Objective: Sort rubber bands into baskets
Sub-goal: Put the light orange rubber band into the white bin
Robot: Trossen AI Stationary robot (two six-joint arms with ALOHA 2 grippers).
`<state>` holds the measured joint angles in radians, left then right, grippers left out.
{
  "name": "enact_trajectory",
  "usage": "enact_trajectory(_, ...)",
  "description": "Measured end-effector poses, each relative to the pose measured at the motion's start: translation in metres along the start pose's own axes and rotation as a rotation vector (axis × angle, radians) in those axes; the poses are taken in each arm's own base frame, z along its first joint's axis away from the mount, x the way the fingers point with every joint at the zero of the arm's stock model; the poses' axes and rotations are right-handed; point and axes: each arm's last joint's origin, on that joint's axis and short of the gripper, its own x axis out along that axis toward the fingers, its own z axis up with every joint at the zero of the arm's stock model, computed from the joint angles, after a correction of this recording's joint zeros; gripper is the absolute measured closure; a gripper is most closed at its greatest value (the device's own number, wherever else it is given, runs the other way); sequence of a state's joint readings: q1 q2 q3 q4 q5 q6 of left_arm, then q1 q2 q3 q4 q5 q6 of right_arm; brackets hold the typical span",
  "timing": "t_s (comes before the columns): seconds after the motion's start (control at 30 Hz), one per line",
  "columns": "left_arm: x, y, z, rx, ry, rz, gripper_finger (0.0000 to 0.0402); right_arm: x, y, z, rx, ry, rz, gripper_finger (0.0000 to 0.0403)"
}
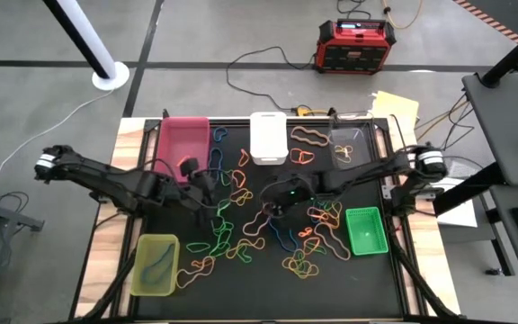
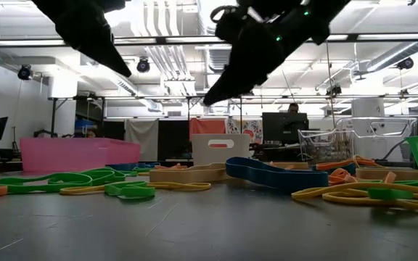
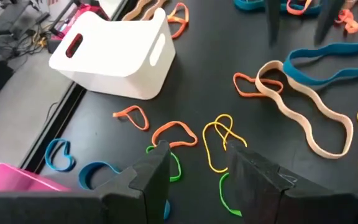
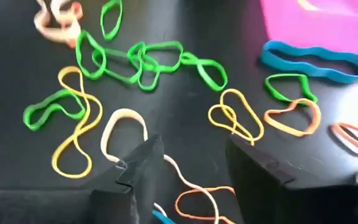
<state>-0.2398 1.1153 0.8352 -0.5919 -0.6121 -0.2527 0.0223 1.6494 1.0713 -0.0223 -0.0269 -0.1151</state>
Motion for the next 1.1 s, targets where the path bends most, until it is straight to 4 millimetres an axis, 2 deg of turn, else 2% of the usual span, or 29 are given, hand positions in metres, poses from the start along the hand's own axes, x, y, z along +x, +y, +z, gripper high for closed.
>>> enact_trajectory(0.17,-0.003,0.003,-0.002,0.012,0.015,0.009,0.0260,0.026,0.003,-0.005,-0.098,0.073,0.062,0.0206)
enact_trajectory(0.43,-0.001,0.002,-0.004,0.025,0.031,0.016,0.0260,0.053,0.004,-0.013,-0.096,0.213,0.104,0.0219)
enact_trajectory(0.8,0.001,0.001,-0.005,0.032,0.037,0.017,0.0260,0.063,0.004,-0.022,-0.120,0.256,0.102,0.0238)
enact_trajectory(1.1,0.002,0.000,-0.006,0.026,0.031,0.016,0.0260,0.083,-0.001,-0.032,-0.093,0.282,0.097,0.0290)
